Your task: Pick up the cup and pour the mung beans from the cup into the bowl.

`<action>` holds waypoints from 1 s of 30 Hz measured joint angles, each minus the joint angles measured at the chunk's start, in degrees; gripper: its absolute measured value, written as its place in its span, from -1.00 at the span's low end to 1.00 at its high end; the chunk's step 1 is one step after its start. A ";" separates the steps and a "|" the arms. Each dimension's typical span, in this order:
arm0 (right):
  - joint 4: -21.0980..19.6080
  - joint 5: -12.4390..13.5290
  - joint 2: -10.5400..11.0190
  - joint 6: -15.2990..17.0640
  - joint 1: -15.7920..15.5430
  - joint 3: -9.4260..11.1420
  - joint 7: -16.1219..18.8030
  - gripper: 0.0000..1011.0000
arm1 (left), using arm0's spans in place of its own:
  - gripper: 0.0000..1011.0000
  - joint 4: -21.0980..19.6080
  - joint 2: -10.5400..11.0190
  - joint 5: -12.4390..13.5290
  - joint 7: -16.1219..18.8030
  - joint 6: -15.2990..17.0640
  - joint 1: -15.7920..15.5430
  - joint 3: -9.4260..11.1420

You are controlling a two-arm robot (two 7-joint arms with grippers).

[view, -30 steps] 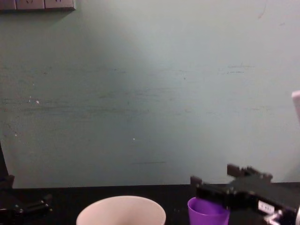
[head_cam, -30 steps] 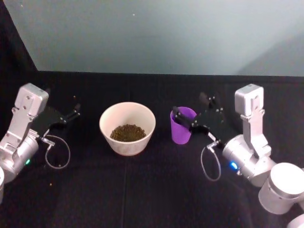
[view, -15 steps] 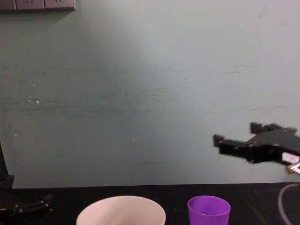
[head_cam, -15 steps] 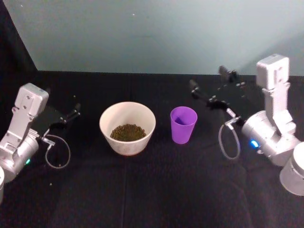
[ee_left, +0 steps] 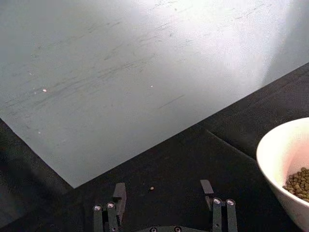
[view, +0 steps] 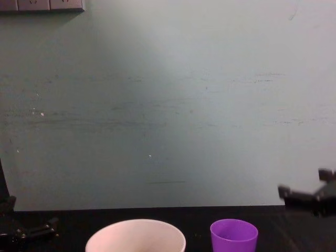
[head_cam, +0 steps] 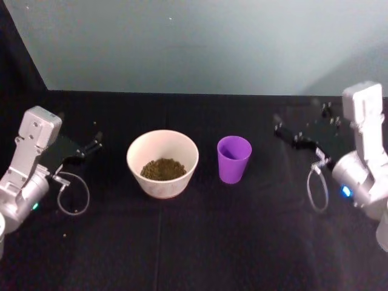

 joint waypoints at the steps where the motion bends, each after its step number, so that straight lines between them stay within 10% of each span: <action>1: 0.71 -0.09 -0.13 -0.23 -0.06 -0.03 0.01 0.98 | 0.98 0.00 0.00 0.00 0.00 0.00 0.00 0.00; 11: 8.78 -0.45 -2.75 -2.79 -0.63 -0.07 -0.11 0.98 | 0.98 0.00 0.00 0.00 0.00 0.00 0.00 0.00; 30: 7.83 -0.35 -2.37 -2.55 -0.58 -0.13 -0.14 0.98 | 0.98 0.00 0.00 0.00 0.00 0.00 0.00 0.00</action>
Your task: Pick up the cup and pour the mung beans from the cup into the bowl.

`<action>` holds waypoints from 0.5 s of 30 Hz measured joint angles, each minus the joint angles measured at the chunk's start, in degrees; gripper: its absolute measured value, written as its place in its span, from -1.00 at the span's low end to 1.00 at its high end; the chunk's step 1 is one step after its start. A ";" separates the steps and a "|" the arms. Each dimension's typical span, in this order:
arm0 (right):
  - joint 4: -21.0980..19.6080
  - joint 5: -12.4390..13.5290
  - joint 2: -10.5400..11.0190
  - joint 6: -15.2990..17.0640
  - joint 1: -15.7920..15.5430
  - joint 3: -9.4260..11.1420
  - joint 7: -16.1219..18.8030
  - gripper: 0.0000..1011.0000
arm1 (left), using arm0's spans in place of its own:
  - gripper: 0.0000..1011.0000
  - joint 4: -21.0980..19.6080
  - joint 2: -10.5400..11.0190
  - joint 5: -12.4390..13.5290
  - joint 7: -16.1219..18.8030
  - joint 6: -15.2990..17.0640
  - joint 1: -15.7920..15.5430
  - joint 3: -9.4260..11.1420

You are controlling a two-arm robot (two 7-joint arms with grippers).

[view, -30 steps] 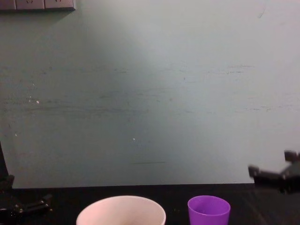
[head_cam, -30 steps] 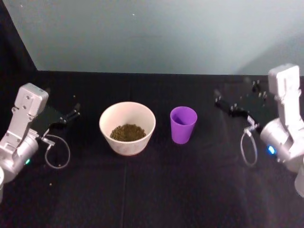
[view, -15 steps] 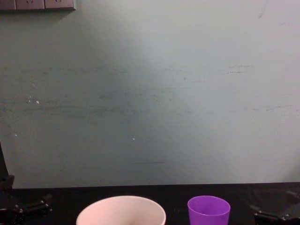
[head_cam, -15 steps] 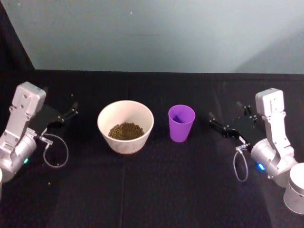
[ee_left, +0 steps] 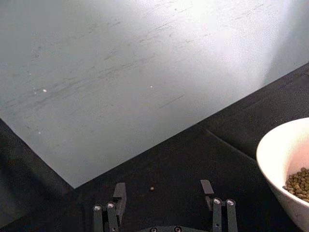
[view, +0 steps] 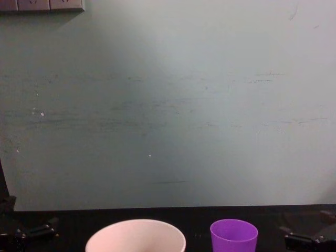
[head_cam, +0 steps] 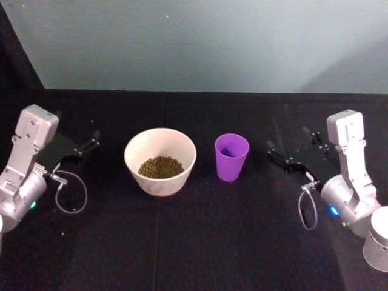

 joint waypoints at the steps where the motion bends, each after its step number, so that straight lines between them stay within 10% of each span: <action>1: -0.06 0.01 0.01 0.02 0.01 -0.01 0.00 0.98 | 0.98 0.00 0.00 0.00 0.00 0.00 0.00 0.00; 15: -0.21 0.00 0.08 0.14 0.03 -0.03 0.05 0.98 | 0.98 0.00 0.00 0.00 0.00 0.00 0.00 0.00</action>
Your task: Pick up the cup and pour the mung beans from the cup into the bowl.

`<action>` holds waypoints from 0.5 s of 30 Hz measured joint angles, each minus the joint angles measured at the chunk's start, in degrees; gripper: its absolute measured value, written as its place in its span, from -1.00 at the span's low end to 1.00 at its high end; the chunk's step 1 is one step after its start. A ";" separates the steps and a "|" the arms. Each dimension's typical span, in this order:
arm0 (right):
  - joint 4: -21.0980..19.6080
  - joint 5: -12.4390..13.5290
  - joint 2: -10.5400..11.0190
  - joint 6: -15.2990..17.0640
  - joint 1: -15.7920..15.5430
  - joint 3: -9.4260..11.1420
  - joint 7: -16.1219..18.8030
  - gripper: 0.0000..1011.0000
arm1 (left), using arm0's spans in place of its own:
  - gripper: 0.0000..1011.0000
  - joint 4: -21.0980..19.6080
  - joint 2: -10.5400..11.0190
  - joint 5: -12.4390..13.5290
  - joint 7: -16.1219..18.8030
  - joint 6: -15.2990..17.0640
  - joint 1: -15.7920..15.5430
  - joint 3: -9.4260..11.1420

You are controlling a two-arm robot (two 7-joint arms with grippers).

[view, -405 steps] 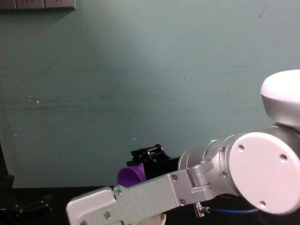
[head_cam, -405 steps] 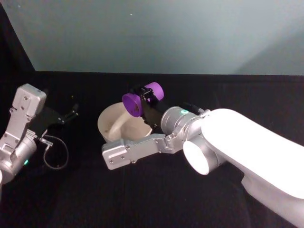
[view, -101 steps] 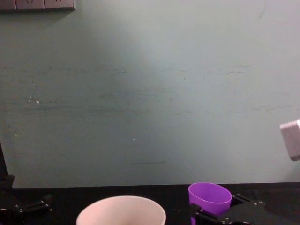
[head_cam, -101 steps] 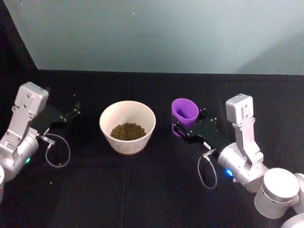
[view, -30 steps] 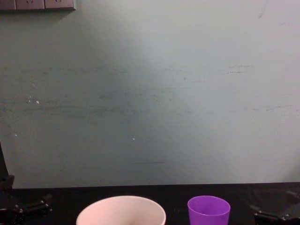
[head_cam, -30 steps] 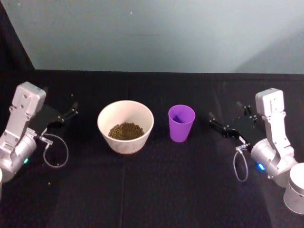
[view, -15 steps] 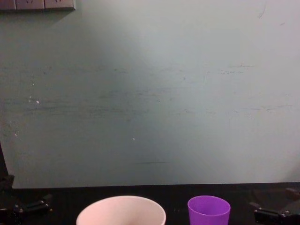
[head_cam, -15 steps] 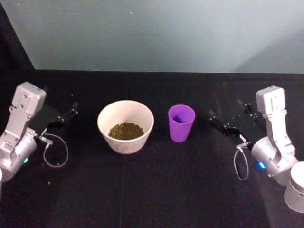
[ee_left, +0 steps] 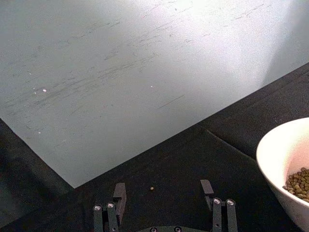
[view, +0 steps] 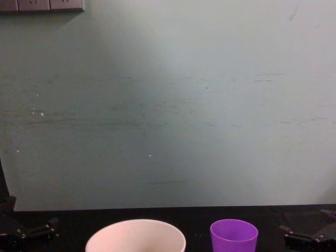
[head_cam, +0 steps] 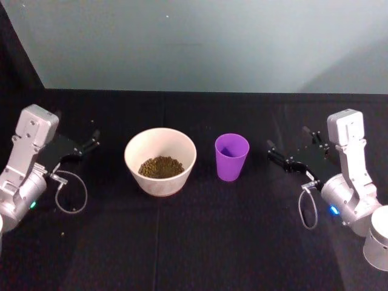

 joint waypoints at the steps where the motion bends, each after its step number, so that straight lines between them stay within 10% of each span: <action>1: -0.01 0.00 0.00 0.00 0.00 0.00 0.00 0.98 | 0.98 0.00 0.00 0.00 0.00 0.00 0.00 0.00; 15: -0.08 0.00 0.04 0.02 0.00 0.00 0.01 0.98 | 0.98 0.00 0.00 0.00 0.00 0.00 0.00 0.00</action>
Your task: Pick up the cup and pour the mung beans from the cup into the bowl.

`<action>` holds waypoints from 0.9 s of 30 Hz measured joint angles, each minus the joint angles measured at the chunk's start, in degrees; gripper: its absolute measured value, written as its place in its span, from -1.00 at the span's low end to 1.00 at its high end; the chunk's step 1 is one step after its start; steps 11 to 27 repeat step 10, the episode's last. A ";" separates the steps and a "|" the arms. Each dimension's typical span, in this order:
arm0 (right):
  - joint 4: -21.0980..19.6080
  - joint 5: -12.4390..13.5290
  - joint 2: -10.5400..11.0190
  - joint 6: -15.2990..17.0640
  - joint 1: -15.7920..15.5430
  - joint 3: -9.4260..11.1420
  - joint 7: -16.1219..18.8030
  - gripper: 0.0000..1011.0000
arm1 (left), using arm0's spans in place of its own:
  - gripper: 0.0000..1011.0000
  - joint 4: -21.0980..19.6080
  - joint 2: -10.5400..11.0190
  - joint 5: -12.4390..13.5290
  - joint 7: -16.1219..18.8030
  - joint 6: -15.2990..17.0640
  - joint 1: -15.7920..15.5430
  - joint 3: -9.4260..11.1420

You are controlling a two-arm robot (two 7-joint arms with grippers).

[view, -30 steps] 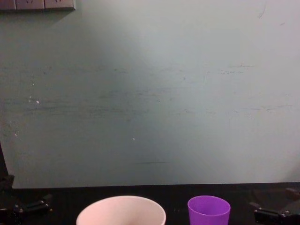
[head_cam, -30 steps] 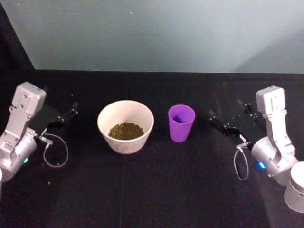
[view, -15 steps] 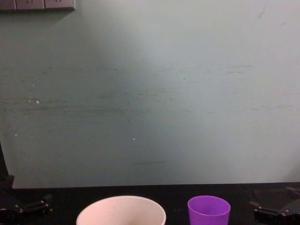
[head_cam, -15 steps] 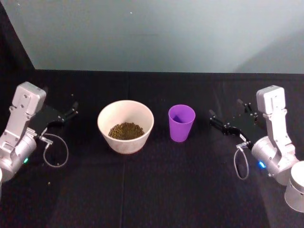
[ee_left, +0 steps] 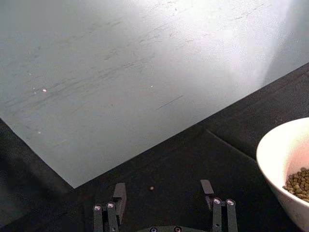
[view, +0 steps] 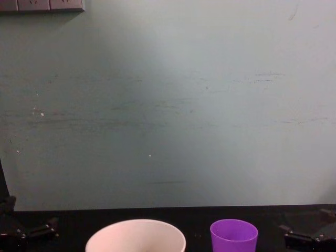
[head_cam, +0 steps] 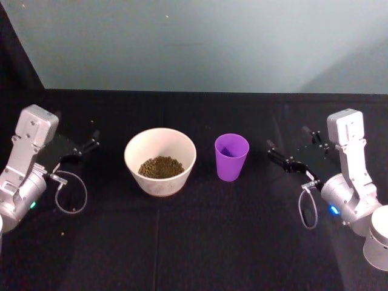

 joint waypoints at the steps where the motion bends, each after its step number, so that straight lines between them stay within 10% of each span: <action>1: 0.00 0.00 0.00 0.00 0.00 0.00 0.00 0.98 | 0.98 0.00 0.00 0.00 0.00 0.00 0.00 0.00; 27: 0.00 0.00 0.00 0.00 0.00 0.00 -0.01 0.98 | 0.98 0.00 0.00 0.00 0.00 0.00 0.00 0.00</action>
